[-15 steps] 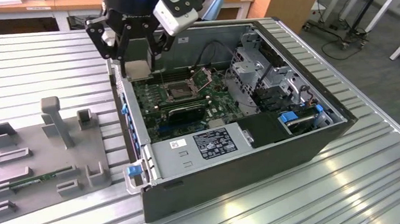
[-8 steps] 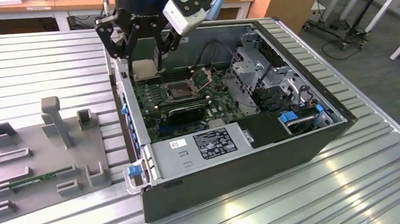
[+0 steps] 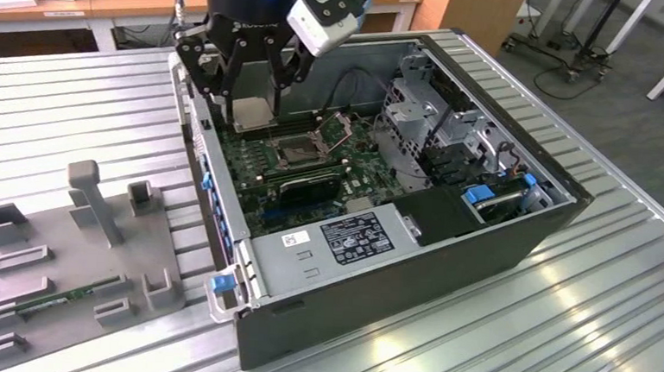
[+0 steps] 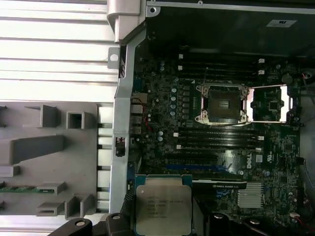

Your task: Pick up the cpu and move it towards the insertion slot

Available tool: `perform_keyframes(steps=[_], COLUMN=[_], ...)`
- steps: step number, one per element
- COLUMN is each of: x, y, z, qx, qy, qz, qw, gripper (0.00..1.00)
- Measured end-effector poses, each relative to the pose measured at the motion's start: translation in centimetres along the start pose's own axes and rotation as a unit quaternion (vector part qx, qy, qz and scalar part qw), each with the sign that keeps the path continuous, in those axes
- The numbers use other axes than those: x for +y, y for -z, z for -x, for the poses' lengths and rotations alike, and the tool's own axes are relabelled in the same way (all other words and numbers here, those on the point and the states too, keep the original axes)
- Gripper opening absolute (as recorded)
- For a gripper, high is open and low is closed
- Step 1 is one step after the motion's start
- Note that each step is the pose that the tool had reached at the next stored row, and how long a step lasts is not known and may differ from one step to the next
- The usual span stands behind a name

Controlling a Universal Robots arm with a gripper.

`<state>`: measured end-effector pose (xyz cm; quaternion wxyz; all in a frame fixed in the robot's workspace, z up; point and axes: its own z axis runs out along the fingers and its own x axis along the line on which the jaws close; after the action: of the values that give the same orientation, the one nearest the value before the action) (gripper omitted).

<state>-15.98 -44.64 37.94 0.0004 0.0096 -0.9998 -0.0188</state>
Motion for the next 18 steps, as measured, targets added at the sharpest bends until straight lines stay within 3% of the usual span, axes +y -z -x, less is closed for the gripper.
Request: perform_keyframes(steps=[18], x=[-0.06], y=[0.00], z=[3.14], qx=[0.0000], qy=[0.000], qz=[0.0000], qw=[1.00000], gripper=[0.55])
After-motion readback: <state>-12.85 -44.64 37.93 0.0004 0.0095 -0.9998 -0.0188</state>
